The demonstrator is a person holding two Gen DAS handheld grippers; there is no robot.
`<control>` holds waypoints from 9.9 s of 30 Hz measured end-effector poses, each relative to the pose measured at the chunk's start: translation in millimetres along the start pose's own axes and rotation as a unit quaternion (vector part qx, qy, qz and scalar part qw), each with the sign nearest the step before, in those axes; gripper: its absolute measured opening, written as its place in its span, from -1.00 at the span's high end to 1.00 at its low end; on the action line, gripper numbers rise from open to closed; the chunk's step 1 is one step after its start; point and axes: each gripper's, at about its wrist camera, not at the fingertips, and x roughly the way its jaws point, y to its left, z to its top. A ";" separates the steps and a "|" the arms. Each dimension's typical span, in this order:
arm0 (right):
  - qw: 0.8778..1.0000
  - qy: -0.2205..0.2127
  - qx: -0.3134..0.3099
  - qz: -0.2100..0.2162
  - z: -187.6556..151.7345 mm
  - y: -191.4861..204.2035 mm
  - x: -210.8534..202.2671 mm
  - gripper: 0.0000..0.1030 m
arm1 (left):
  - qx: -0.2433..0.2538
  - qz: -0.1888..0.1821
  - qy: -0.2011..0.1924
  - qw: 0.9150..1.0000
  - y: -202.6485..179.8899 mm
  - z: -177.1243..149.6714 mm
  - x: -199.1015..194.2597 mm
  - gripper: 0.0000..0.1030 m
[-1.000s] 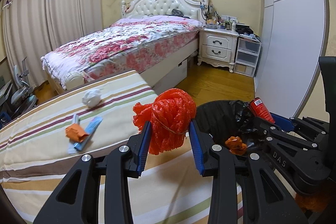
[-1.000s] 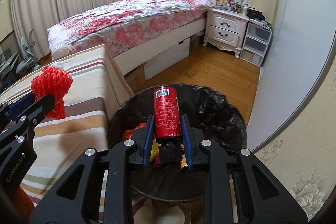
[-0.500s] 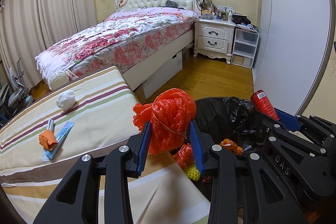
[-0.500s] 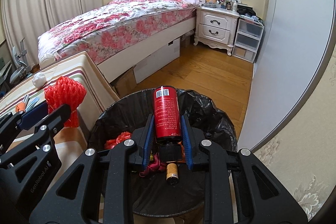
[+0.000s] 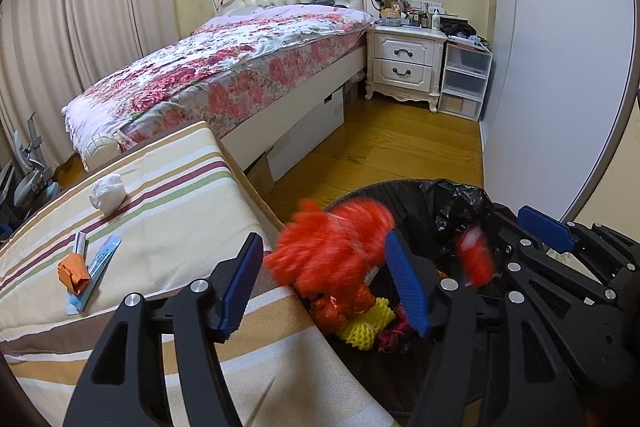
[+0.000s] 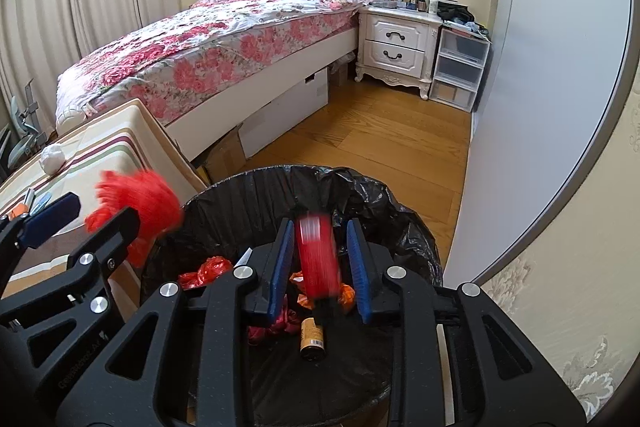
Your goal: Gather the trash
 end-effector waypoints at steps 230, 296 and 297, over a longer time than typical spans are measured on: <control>0.971 0.061 -0.136 0.188 -54.6 174.5 -56.5 0.74 | -0.165 0.102 0.074 0.978 203.7 -120.3 -90.2 0.13; 1.000 0.000 -0.022 0.019 7.6 21.0 -24.0 0.74 | -0.020 -0.028 -0.013 0.999 28.8 4.0 -32.1 0.35; 1.000 0.001 -0.021 0.015 8.0 19.3 -20.8 0.74 | -0.018 -0.029 -0.011 0.999 25.7 4.9 -29.1 0.35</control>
